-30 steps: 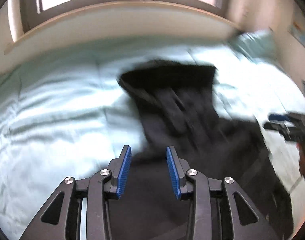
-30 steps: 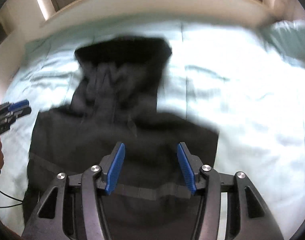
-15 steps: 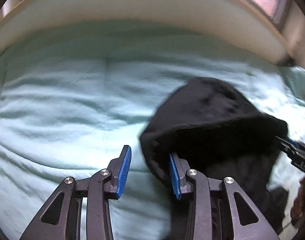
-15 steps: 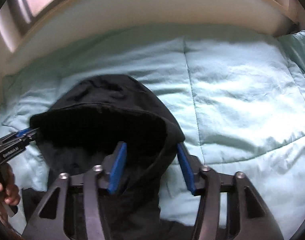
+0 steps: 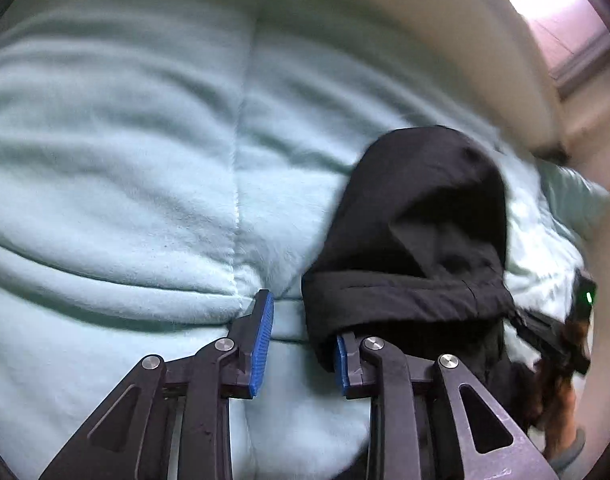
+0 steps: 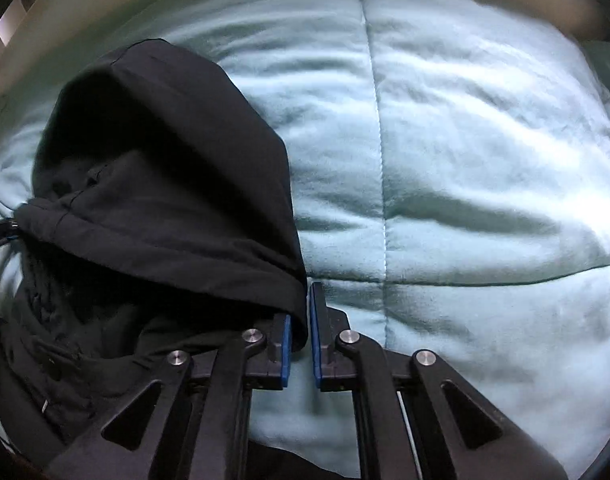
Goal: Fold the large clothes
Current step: 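Grasp the hood edge with the right gripper while the left gripper approaches the hood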
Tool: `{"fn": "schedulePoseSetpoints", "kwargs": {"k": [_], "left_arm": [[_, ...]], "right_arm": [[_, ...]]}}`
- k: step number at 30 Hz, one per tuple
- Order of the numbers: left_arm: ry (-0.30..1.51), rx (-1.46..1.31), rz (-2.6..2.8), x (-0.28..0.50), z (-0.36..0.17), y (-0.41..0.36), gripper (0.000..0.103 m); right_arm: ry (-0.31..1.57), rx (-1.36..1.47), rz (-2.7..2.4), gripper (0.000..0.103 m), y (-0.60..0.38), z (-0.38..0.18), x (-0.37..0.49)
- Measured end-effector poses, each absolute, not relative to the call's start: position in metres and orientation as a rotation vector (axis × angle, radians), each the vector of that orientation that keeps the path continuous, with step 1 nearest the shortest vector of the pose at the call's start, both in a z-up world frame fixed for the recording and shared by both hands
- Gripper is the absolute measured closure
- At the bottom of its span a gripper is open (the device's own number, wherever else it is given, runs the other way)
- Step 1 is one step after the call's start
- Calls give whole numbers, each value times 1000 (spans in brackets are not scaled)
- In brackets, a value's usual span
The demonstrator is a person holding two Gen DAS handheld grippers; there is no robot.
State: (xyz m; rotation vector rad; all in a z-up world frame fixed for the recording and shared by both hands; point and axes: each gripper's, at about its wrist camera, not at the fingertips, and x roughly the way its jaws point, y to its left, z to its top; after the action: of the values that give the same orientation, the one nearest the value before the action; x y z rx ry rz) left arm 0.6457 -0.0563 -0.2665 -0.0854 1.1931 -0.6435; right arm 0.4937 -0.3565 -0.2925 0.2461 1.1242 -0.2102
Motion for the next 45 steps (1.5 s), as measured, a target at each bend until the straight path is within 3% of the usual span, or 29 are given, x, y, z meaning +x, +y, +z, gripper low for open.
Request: {"fn": "schedulePoseSetpoints", "kwargs": {"k": [6, 8, 10, 15, 18, 22, 26, 33, 39, 42, 45], "left_arm": [[1089, 166, -693, 594, -220, -42, 74], [1037, 179, -749, 573, -195, -33, 74], [980, 181, -761, 565, -176, -35, 74], [886, 101, -733, 593, -140, -87, 73], [972, 102, -726, 619, -167, -119, 73], [1207, 125, -771, 626, -230, -131, 73], [1252, 94, -773, 620, -276, -115, 73], [1082, 165, -774, 594, -243, -109, 73], [945, -9, -767, 592, -212, -65, 73], [1095, -2, -694, 614, -249, -66, 73], [1197, 97, -652, 621, -286, -81, 64]], "right_arm": [[1066, 251, -114, 81, -352, -249, 453], [1042, 254, -95, 62, -352, -233, 438], [998, 242, -78, 56, -348, -212, 430], [940, 222, -77, 56, -333, -174, 484], [957, 220, -67, 56, -321, -182, 523], [1120, 236, -4, 56, -317, -236, 544], [1207, 201, 13, 56, -315, -291, 536], [1117, 260, 28, 56, -328, -265, 520], [991, 298, -7, 56, -347, -227, 512], [1080, 279, -75, 56, -350, -251, 532], [1164, 267, -73, 56, -344, -290, 543]]}}
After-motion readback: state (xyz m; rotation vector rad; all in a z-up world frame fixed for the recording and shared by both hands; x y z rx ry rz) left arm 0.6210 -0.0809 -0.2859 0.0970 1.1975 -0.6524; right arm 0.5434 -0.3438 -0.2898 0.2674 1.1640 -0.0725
